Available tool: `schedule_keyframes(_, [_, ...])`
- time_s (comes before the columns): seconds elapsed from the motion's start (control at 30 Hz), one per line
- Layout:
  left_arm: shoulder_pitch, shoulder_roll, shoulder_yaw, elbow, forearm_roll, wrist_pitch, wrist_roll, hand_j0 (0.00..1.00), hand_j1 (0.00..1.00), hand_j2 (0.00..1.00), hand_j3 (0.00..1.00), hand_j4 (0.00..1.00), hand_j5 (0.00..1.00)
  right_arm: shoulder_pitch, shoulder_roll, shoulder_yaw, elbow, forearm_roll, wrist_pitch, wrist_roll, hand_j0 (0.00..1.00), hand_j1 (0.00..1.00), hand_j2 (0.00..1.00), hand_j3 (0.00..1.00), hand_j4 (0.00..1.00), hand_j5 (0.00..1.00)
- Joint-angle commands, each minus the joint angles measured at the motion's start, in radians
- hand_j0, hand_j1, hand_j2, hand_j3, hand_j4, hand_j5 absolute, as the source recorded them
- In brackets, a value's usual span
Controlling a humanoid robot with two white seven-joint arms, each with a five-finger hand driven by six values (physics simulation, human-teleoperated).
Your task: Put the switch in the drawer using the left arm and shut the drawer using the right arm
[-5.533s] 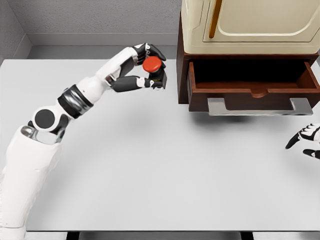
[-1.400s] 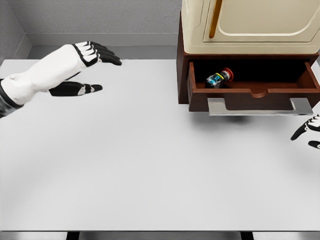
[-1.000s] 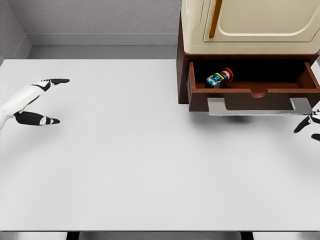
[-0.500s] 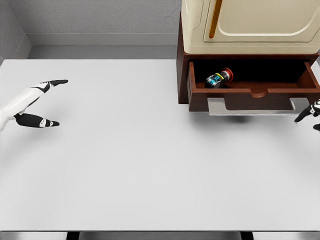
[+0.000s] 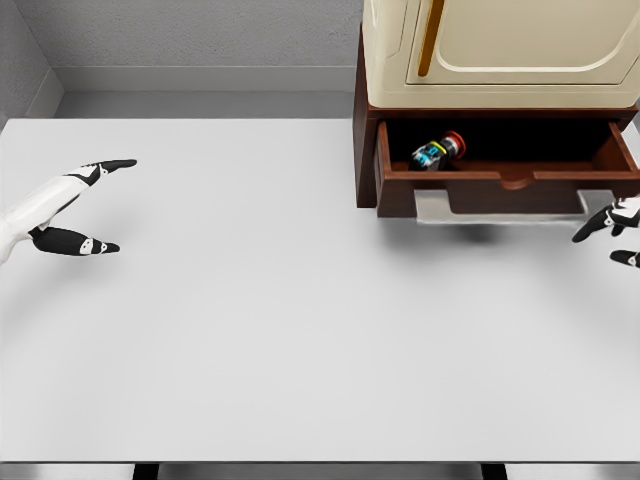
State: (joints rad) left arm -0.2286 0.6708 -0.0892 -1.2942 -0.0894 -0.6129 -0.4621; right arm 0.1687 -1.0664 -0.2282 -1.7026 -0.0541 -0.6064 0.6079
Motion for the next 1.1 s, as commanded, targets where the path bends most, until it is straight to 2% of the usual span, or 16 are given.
schedule_keyframes(0.0, [0.0,0.001,0.0,0.0,0.008,0.002,0.0,1.0,1.0,1.0,1.0,1.0,1.0,-0.002,-0.001,0.003,0.015,0.019,-0.004,0.003,0.64,0.64,0.64,0.64,0.64,0.64])
schedule_keyframes(0.1, [0.0,0.001,0.0,0.0,0.008,0.002,0.0,1.0,1.0,1.0,1.0,1.0,1.0,-0.025,-0.001,0.023,0.015,0.019,-0.004,0.003,0.64,0.64,0.64,0.64,0.64,0.64])
schedule_keyframes(0.23, [0.0,0.001,0.0,0.0,0.008,0.002,0.0,1.0,1.0,1.0,1.0,1.0,1.0,-0.09,0.0,0.082,0.015,0.02,-0.004,0.003,0.65,0.65,0.65,0.65,0.65,0.65])
schedule_keyframes(0.33, [0.0,0.001,0.0,0.0,0.008,0.002,0.0,1.0,1.0,1.0,1.0,1.0,1.0,-0.098,0.002,0.095,0.015,0.019,-0.004,0.003,0.65,0.65,0.65,0.65,0.65,0.65])
schedule_keyframes(0.6, [0.0,0.001,0.0,0.0,0.008,0.002,0.0,1.0,1.0,1.0,1.0,1.0,1.0,-0.103,0.005,0.095,0.041,0.02,-0.004,0.003,0.65,0.65,0.65,0.65,0.65,0.65])
schedule_keyframes(0.8, [0.0,0.001,0.0,0.0,0.008,0.002,0.0,1.0,1.0,1.0,1.0,1.0,1.0,-0.172,0.005,0.096,0.123,0.019,-0.004,0.003,0.66,0.66,0.66,0.66,0.66,0.66])
schedule_keyframes(1.0, [0.0,0.001,0.0,0.0,0.008,0.002,0.0,1.0,1.0,1.0,1.0,1.0,1.0,-0.227,0.005,0.093,0.115,0.014,-0.004,0.003,0.68,0.68,0.68,0.68,0.68,0.68])
schedule_keyframes(1.07, [0.0,0.001,0.0,0.0,0.008,0.002,0.0,1.0,1.0,1.0,1.0,1.0,1.0,-0.224,-0.001,0.076,0.109,0.007,-0.004,0.003,0.68,0.68,0.68,0.68,0.68,0.68])
